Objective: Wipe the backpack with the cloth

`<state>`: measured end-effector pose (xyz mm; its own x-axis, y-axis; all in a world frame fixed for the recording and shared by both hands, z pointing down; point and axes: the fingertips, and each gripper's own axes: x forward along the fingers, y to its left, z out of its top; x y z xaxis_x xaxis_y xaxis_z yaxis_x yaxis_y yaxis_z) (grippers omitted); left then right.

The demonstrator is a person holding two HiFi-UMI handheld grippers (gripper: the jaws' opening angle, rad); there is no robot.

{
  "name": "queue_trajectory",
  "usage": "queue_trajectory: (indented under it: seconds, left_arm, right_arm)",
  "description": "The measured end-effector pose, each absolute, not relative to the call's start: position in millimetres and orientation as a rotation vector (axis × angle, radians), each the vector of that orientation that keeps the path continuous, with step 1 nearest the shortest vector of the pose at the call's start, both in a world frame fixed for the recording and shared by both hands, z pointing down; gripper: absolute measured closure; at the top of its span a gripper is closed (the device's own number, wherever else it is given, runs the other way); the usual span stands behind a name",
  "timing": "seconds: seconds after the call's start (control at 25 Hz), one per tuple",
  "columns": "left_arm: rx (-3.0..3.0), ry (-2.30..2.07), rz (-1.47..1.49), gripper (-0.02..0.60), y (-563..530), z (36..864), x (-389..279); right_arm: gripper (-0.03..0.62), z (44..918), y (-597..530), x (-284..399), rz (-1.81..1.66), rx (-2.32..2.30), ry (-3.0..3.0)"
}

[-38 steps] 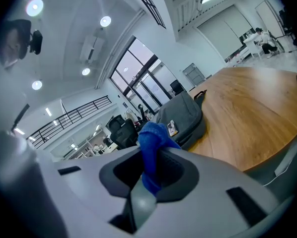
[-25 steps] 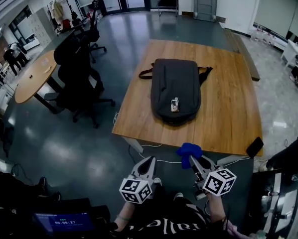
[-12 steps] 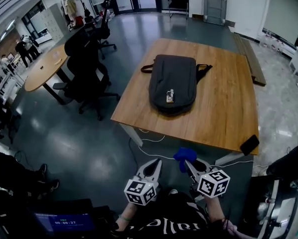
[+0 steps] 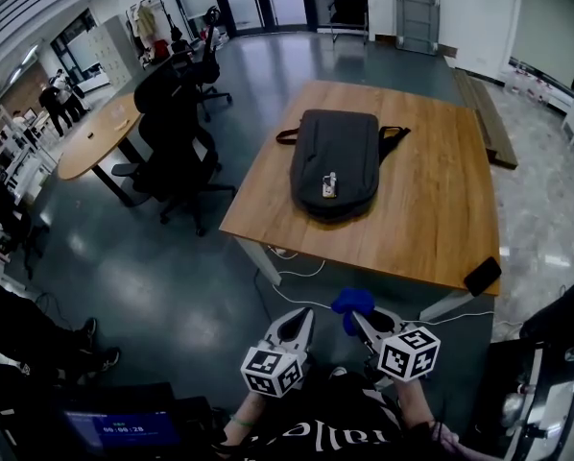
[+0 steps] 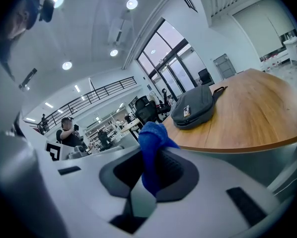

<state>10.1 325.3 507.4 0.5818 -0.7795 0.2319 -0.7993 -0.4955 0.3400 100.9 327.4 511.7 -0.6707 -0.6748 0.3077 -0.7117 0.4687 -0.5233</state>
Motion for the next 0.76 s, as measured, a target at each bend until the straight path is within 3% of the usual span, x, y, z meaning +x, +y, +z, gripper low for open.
queue_trajectory:
  seconds: [0.76]
  left_arm:
    - [2.396,-1.322,0.040,0.583,328,498,-4]
  right_arm:
    - [0.540,504,334,98,0.958,1.232,-2.664]
